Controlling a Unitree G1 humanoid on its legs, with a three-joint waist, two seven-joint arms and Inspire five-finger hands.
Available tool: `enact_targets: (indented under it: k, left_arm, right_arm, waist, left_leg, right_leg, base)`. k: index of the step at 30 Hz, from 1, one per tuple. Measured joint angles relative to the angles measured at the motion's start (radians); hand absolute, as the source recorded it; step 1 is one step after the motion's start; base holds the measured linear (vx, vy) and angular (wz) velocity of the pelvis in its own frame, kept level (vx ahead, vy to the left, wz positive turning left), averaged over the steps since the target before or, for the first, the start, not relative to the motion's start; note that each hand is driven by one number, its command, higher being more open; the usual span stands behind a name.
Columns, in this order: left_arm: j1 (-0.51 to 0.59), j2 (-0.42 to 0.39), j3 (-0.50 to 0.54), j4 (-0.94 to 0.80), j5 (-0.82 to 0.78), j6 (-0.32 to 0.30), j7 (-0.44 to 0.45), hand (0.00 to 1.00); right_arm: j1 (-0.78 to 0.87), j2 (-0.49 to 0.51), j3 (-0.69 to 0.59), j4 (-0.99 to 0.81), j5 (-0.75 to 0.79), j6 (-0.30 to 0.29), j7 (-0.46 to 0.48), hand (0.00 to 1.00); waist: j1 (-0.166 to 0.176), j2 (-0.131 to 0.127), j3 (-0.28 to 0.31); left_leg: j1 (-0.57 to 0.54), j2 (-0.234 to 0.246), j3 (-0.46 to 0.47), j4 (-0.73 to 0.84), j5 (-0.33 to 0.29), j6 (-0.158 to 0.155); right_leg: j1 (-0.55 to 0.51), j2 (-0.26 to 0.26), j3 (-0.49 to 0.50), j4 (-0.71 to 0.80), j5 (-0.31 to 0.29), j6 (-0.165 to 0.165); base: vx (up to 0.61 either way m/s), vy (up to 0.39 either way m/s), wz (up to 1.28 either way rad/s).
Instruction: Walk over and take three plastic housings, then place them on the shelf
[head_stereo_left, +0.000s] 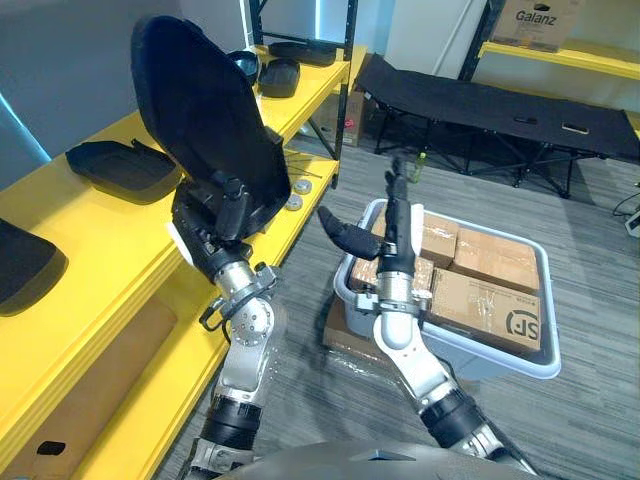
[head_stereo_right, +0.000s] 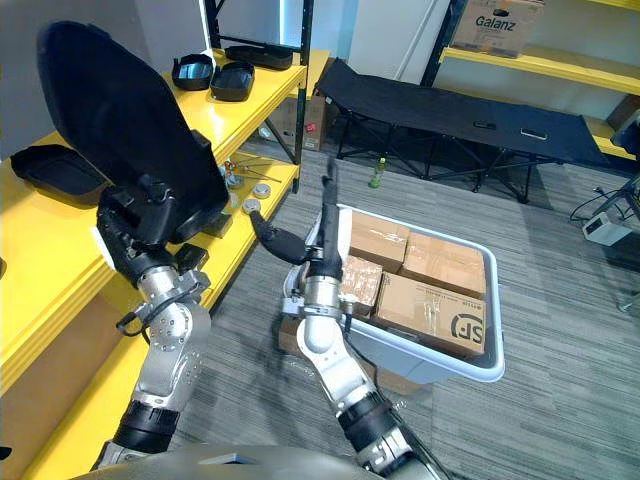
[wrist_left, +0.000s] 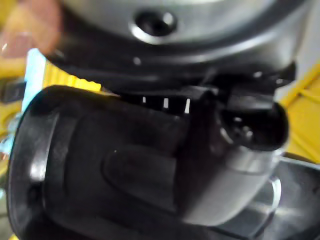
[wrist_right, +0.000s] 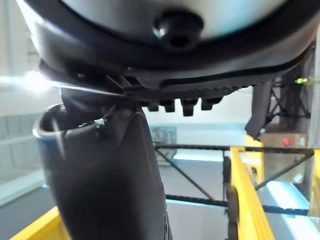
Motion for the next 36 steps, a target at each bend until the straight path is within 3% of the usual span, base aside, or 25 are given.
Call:
enact_targets:
  k: [5, 9, 15, 24, 31, 36]
  left_arm:
    - [0.080, 0.010, 0.069, -0.001, 0.120, 0.055, 0.026, 0.00]
    - [0.132, 0.010, 0.094, -0.010, 0.129, 0.052, -0.037, 0.00]
    - [0.240, 0.023, 0.100, -0.096, 0.053, 0.001, -0.220, 0.00]
    - [0.332, 0.038, 0.144, -0.270, -0.071, -0.027, -0.375, 0.00]
    - [0.406, 0.035, 0.278, -0.392, -0.150, -0.058, -0.438, 0.00]
    - [0.473, 0.026, 0.457, -0.414, -0.193, -0.090, -0.461, 0.00]
  right_arm:
    - [0.165, -0.056, -0.068, -0.069, 0.129, -0.066, 0.251, 1.00]
    - [0.223, -0.072, -0.114, -0.096, 0.230, -0.078, 0.428, 1.00]
    - [0.255, -0.074, -0.179, -0.096, 0.235, -0.077, 0.479, 1.00]
    - [0.247, -0.067, -0.195, -0.096, 0.277, -0.061, 0.552, 1.00]
    - [0.133, -0.088, -0.045, -0.081, 0.252, -0.010, 0.622, 1.00]
    - [0.024, -0.150, 0.008, -0.080, 0.217, 0.012, 0.657, 1.00]
  waist:
    - [-0.020, 0.007, 0.004]
    - [-0.025, 0.013, 0.009]
    - [-0.025, 0.028, 0.018]
    - [-0.010, 0.040, 0.027]
    - [0.087, 0.043, 0.029]
    - [0.163, 0.037, 0.031]
  left_leg:
    - [-0.004, 0.000, 0.016, 0.000, -0.004, -0.001]
    - [-0.004, 0.001, 0.032, 0.000, -0.006, -0.001]
    - [-0.004, 0.001, 0.038, 0.000, -0.009, 0.000]
    - [-0.040, 0.000, -0.007, 0.011, -0.008, 0.001]
    - [-0.098, -0.014, -0.143, 0.030, -0.001, 0.003]
    - [-0.122, -0.033, -0.222, 0.039, 0.002, 0.004]
  right_leg:
    - [-0.018, 0.000, 0.009, -0.002, 0.000, 0.000]
    - [-0.030, 0.000, 0.022, -0.002, 0.000, 0.000]
    - [-0.033, -0.001, 0.025, -0.002, -0.002, -0.001]
    - [-0.024, -0.001, -0.025, -0.006, -0.004, -0.004]
    - [0.048, 0.003, -0.175, -0.020, -0.005, -0.004]
    - [0.089, 0.003, -0.268, -0.017, -0.007, -0.007]
  base:
    - [0.00, 0.028, -0.09]
    - [0.00, 0.023, -0.09]
    - [0.00, 0.006, -0.02]
    - [-0.01, 0.008, 0.14]
    - [0.00, 0.016, 0.55]
    - [0.00, 0.023, 0.44]
